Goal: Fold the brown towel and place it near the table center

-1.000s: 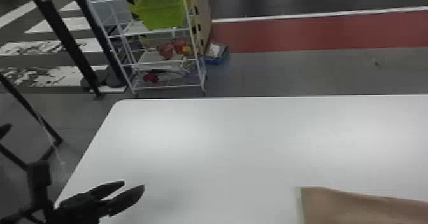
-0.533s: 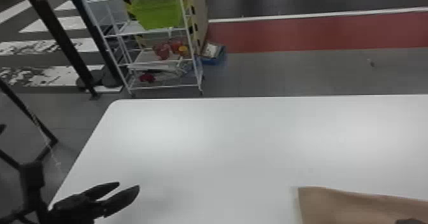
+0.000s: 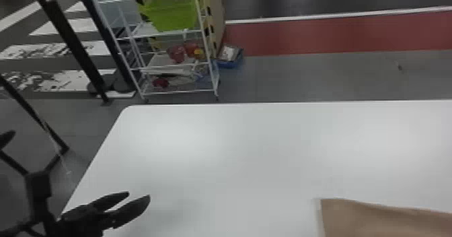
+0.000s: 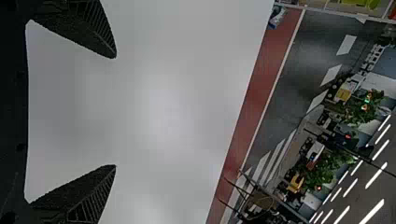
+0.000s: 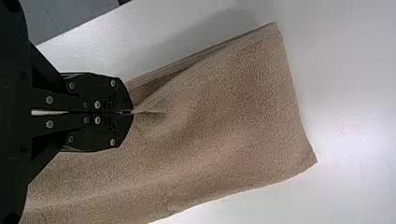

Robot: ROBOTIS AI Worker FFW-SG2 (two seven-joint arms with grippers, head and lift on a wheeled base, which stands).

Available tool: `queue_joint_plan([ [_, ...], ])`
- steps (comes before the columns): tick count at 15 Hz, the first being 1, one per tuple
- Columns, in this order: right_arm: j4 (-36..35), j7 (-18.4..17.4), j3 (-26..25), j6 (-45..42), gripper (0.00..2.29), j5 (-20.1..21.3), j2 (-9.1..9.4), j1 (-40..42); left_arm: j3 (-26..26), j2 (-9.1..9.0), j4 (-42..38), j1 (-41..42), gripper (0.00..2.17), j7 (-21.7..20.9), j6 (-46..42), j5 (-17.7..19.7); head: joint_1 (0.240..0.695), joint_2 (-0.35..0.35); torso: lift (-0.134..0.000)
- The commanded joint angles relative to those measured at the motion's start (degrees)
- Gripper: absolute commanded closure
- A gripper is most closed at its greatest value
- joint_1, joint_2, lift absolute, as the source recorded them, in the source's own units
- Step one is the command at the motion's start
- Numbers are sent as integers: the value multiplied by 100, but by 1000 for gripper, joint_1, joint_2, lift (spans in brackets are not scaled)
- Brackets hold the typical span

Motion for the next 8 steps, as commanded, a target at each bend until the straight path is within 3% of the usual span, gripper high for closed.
queue_joint_plan([
  [1, -29, 19, 14, -42, 1237, -7, -31, 19, 11, -32, -16, 0, 29, -9, 0, 0, 695, 217, -122],
  [8, -187, 19, -101, -95, 1237, -156, -40, 63, 11, -32, -51, 9, 29, -35, 35, 0, 695, 219, -122],
])
